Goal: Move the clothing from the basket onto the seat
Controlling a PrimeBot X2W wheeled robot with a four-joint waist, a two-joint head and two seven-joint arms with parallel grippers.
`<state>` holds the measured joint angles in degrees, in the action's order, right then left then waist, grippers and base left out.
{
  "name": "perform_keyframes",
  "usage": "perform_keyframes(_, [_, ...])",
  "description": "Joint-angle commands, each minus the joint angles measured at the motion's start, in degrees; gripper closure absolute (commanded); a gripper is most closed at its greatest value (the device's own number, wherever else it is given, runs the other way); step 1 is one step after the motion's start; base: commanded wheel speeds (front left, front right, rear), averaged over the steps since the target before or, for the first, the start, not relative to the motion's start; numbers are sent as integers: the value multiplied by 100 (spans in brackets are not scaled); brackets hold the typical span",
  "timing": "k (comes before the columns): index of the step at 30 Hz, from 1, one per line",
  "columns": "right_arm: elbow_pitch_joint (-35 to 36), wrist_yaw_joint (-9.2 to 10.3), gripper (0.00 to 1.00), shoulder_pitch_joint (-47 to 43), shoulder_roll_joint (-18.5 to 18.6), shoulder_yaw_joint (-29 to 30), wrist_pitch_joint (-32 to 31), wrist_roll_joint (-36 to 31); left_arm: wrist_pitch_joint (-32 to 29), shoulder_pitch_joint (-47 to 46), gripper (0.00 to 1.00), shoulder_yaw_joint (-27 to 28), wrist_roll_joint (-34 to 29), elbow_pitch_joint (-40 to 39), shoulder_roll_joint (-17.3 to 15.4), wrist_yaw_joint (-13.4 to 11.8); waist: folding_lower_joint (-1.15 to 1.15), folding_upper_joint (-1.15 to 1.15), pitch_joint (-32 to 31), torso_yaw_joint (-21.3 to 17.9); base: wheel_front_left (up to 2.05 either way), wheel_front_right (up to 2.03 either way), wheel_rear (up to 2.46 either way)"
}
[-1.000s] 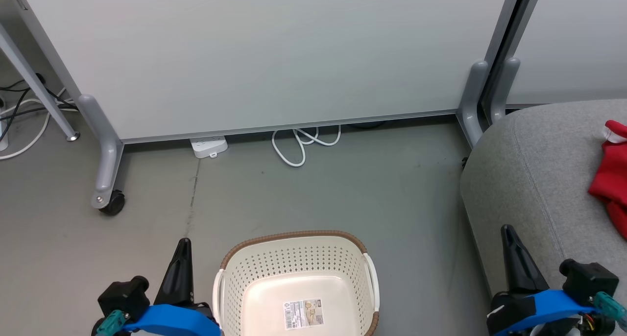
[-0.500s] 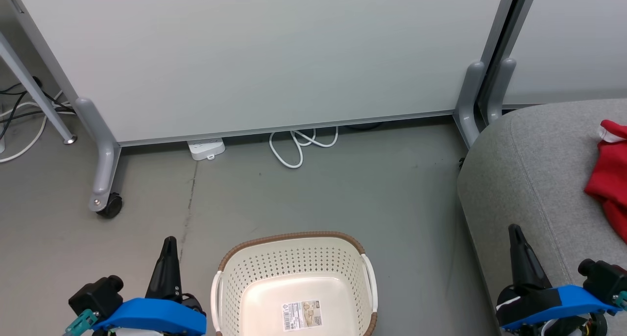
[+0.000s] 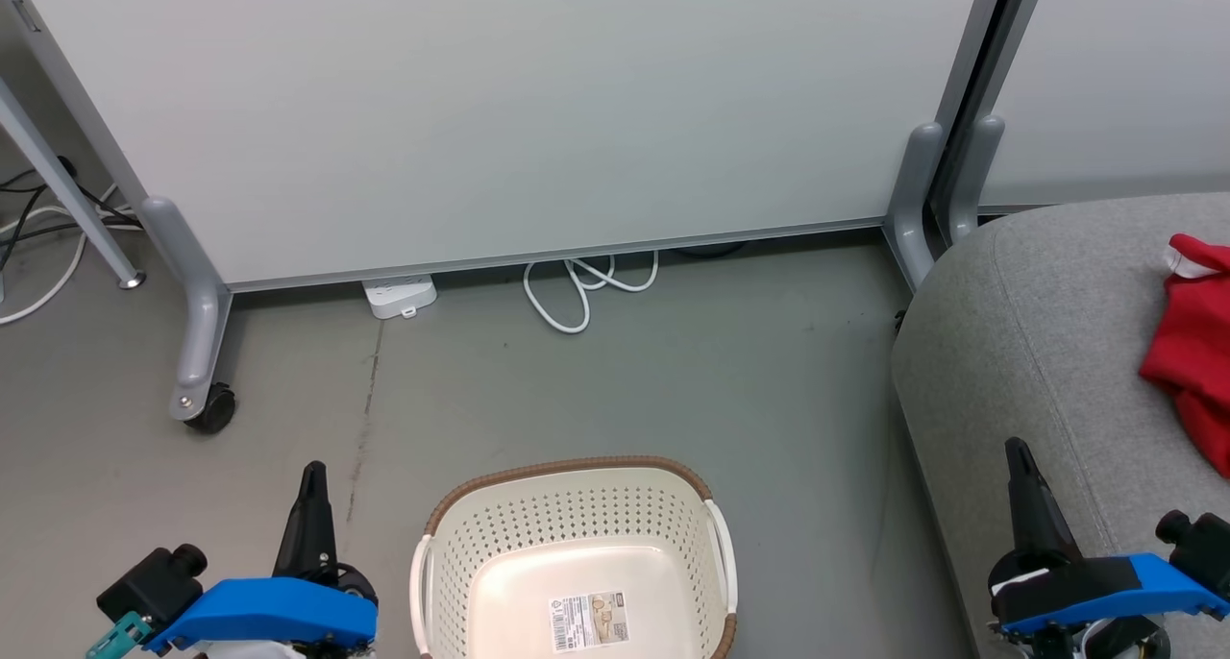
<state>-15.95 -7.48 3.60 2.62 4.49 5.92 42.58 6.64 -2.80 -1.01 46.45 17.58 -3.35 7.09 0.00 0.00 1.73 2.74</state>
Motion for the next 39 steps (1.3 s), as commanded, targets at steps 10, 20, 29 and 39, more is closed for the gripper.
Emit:
perform_keyframes(10, [110, -2, 100, 175, 27, 53, -234, 930, -210, -210, 100, 123, 875, -145, -52, 27, 0, 0, -19, -33, 0, 0, 0])
perform_keyframes(20, [129, -2, 100, 195, 29, 80, -409, 1620, -381, -243, 100, 203, 1529, -189, -55, 32, 0, 0, -36, -64, 0, 0, 0])
perform_keyframes(29, [144, -2, 100, 219, 31, 102, -552, 2187, -522, -269, 100, 284, 2065, -222, -57, 37, 0, 0, -52, -92, 0, 0, 0])
perform_keyframes(39, [159, -2, 100, 244, 33, 124, -698, 2767, -673, -287, 100, 359, 2608, -254, -55, 43, 0, 0, -70, -123, 0, 0, 0])
